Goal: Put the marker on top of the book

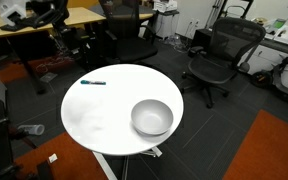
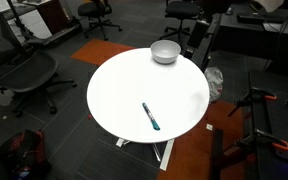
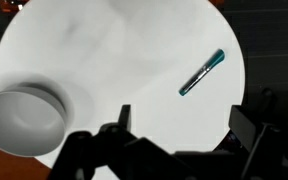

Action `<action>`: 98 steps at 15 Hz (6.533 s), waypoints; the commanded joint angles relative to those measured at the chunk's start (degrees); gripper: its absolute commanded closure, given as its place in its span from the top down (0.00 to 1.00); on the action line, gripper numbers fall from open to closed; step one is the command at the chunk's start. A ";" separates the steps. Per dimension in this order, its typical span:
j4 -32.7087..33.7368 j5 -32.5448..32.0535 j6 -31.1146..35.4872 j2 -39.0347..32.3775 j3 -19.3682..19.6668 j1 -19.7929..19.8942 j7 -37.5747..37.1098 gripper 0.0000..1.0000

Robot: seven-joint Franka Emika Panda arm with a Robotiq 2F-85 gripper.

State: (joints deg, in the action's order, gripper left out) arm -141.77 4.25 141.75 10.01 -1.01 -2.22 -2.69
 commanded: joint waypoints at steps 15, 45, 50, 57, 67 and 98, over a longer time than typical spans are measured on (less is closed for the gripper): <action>7.54 5.11 5.55 -15.45 -5.45 -5.19 -19.71 1.00; 17.26 -0.95 4.81 -31.24 -1.61 -12.49 -53.89 1.00; 18.72 -3.51 6.27 -34.24 0.31 -13.67 -56.28 1.00; 21.69 -5.76 7.43 -38.62 2.52 -15.23 -56.17 1.00; 25.81 -6.57 8.42 -44.01 5.04 -16.97 -56.20 1.00; 20.28 -5.84 5.16 -33.60 5.19 -13.47 -41.40 0.05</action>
State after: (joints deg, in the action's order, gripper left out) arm -116.56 -1.11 149.43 -30.45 5.06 -17.65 -47.63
